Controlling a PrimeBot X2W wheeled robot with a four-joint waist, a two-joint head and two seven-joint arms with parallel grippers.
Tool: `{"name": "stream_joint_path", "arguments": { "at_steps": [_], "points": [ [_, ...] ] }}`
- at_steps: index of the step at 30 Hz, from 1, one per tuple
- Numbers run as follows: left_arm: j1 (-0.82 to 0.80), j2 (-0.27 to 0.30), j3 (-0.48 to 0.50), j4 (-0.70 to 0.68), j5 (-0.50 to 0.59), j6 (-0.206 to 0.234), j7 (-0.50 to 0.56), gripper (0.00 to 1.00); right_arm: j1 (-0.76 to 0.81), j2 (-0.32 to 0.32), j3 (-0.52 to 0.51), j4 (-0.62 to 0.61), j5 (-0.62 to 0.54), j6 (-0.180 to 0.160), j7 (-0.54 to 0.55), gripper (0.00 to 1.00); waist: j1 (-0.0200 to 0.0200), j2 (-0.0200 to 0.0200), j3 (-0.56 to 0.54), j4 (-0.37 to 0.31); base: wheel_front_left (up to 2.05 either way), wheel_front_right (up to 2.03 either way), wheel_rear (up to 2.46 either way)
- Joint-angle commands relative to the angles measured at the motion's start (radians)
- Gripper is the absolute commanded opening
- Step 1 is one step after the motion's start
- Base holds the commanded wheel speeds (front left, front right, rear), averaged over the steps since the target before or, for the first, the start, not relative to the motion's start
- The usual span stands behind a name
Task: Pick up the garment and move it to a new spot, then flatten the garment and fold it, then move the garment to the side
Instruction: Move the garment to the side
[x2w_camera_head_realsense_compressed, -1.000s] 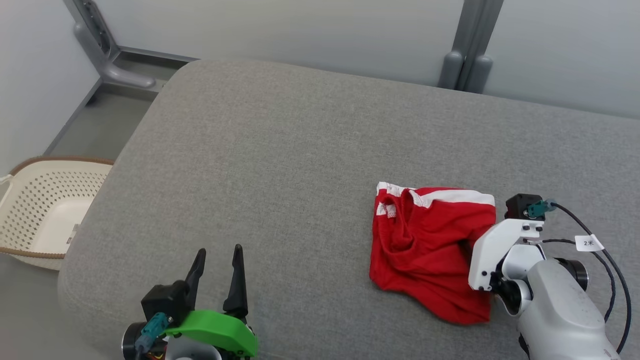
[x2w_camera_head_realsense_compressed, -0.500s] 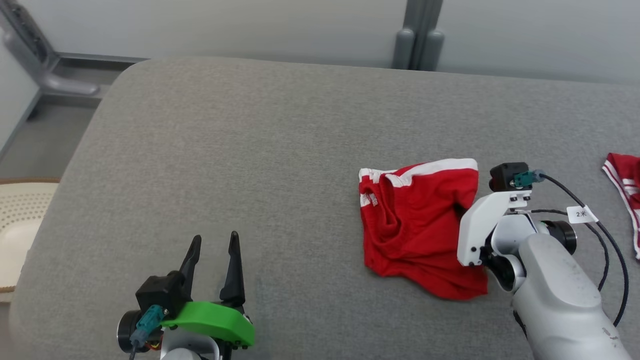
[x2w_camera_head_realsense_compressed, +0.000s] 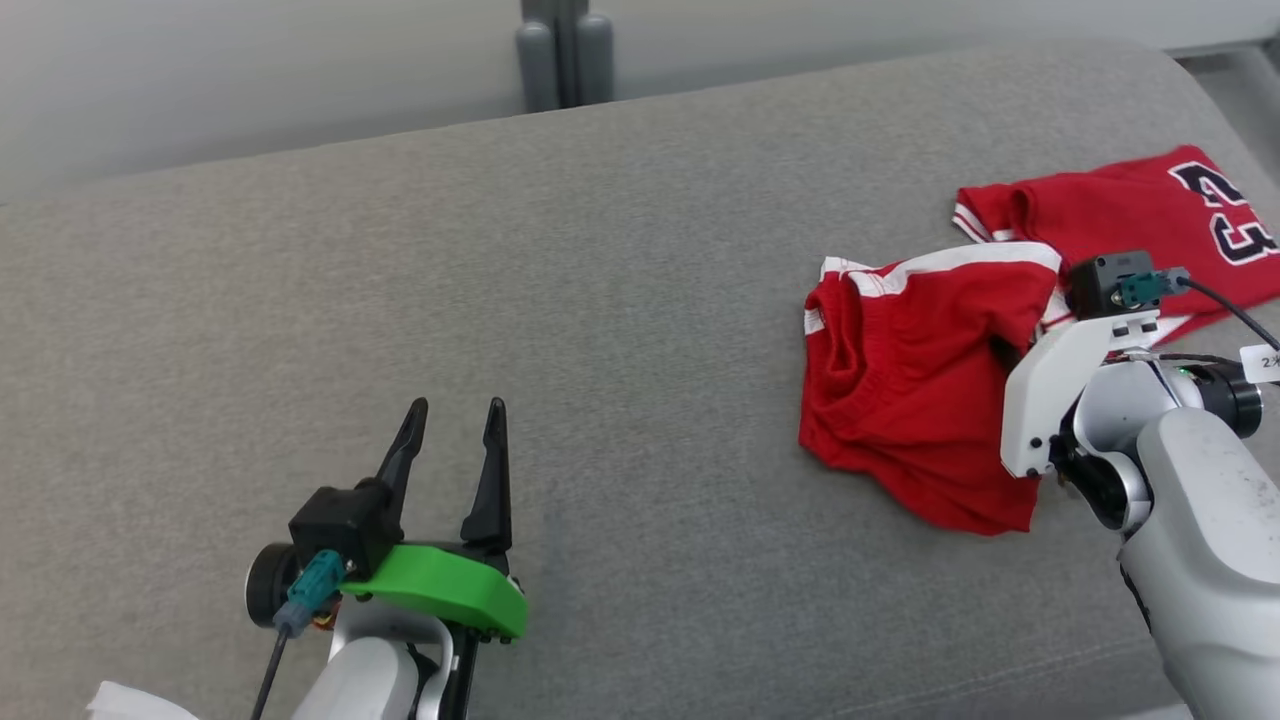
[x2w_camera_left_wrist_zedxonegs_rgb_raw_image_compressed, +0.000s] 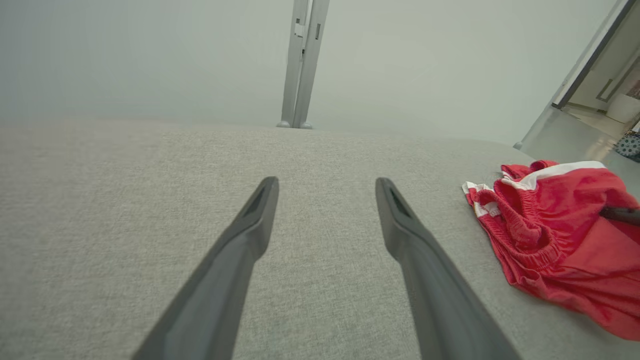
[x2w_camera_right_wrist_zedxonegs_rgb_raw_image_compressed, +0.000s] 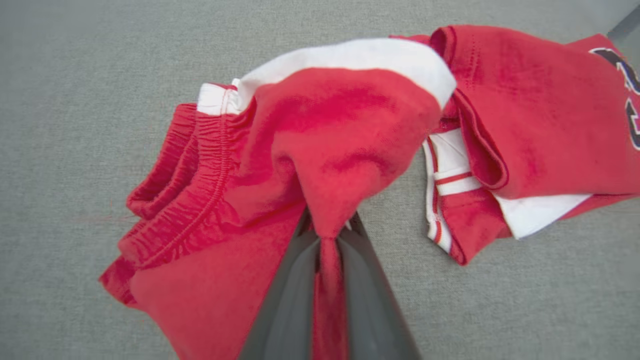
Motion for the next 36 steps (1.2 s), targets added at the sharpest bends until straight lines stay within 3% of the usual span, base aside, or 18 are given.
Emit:
{"name": "stream_joint_path", "arguments": {
  "at_steps": [1,5,10,23,36],
  "points": [
    [-0.022,0.013,-0.003,-0.004,0.011,-0.002,0.006,1.0,0.001,-0.004,-0.001,-0.012,0.006,-0.002,0.004,0.0,0.0,-0.0001,0.077,-0.147,0.0,0.0,0.0],
    [-0.038,0.017,-0.007,-0.007,0.015,-0.003,0.015,1.0,-0.013,-0.01,-0.004,-0.025,-0.003,-0.002,-0.006,0.0,0.0,-0.0001,0.089,-0.162,0.0,0.0,0.0],
    [-0.039,0.018,-0.009,-0.001,0.013,0.001,0.018,1.0,-0.046,-0.02,0.002,-0.009,-0.028,-0.002,-0.033,0.0,0.0,-0.0001,0.091,-0.126,0.0,0.0,0.0],
    [-0.021,0.007,0.0,-0.003,0.0,0.015,-0.001,1.0,-0.189,-0.202,0.001,0.096,-0.113,-0.002,-0.034,0.0,0.0,-0.0001,0.117,0.056,0.0,0.0,0.0],
    [-0.05,0.029,-0.006,-0.027,0.014,0.02,0.003,1.0,-0.29,-0.329,-0.127,0.221,-0.177,-0.002,-0.035,0.0,0.0,-0.0001,0.205,0.136,0.0,0.0,0.0]
  ]
}}
